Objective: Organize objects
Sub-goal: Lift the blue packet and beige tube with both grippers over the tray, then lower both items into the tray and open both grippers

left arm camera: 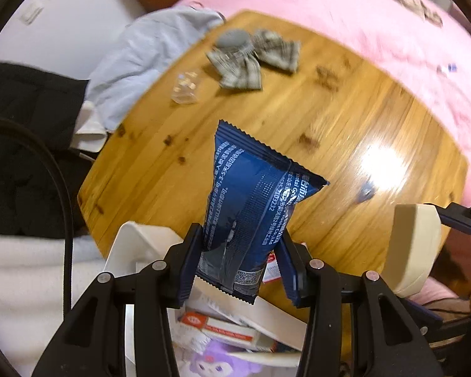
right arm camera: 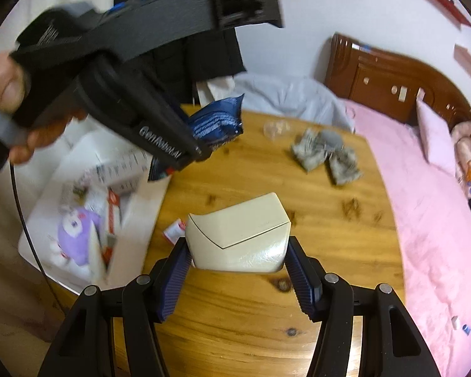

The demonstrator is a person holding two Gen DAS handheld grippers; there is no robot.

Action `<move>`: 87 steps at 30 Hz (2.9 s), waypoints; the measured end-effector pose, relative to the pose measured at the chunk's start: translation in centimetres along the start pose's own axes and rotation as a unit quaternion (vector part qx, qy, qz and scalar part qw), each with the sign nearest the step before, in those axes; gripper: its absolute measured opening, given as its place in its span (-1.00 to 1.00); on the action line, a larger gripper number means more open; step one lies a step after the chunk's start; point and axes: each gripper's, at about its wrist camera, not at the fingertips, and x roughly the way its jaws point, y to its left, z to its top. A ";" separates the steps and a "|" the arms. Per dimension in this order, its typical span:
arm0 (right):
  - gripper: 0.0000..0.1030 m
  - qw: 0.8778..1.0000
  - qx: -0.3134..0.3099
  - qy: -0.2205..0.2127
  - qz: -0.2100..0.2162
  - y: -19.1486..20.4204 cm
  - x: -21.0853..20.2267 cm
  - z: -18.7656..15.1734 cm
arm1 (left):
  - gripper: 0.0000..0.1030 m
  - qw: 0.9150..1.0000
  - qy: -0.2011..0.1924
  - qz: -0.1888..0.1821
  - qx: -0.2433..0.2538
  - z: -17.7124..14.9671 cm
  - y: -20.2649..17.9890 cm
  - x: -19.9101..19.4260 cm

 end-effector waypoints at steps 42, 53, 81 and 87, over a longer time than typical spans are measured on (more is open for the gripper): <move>0.18 0.990 -0.132 0.022 0.049 15.4 -3.0 6.6 | -0.05 0.940 -0.083 0.082 -0.320 -19.5 14.1 -7.0; 0.18 0.981 -0.176 0.060 0.062 18.4 -1.3 5.7 | -0.05 0.938 -0.055 0.057 -0.338 -21.1 14.5 -4.7; 0.39 0.972 -0.222 0.064 0.040 21.2 0.6 5.9 | 0.61 0.949 -0.015 0.048 -0.310 -20.6 14.2 -2.4; 0.39 0.974 -0.219 0.055 0.033 20.7 0.0 6.0 | 0.61 0.951 -0.016 0.050 -0.304 -20.2 14.0 -2.7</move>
